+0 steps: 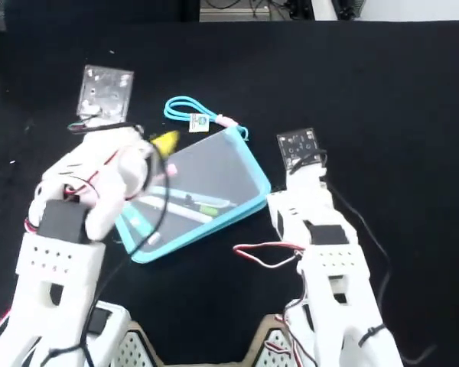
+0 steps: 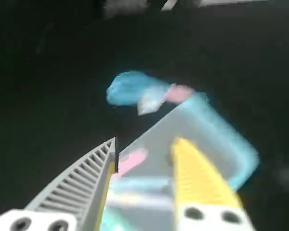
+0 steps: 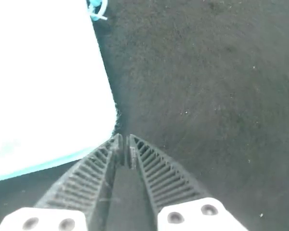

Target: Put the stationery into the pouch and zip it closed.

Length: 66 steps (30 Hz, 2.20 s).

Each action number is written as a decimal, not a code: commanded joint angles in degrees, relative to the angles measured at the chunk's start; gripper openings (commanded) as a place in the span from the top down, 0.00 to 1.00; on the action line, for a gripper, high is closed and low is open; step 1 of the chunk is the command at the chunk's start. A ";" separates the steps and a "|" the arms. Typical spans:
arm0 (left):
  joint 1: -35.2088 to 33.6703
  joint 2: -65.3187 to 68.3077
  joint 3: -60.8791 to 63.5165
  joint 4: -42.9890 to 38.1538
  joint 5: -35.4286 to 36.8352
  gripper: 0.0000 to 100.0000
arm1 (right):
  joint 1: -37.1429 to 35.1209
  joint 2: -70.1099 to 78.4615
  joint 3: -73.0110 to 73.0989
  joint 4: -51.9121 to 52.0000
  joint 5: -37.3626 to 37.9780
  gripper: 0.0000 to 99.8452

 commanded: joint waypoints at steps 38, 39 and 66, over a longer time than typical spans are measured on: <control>-20.35 -53.19 56.57 13.45 -12.04 0.94 | 0.62 -59.03 21.14 42.55 -16.97 0.99; -20.18 -53.19 58.15 13.19 -12.04 0.94 | 0.79 -58.42 21.49 42.20 -17.14 0.99; -21.05 -53.10 62.90 14.51 1.85 0.96 | 2.81 -58.77 21.32 42.46 -17.14 0.99</control>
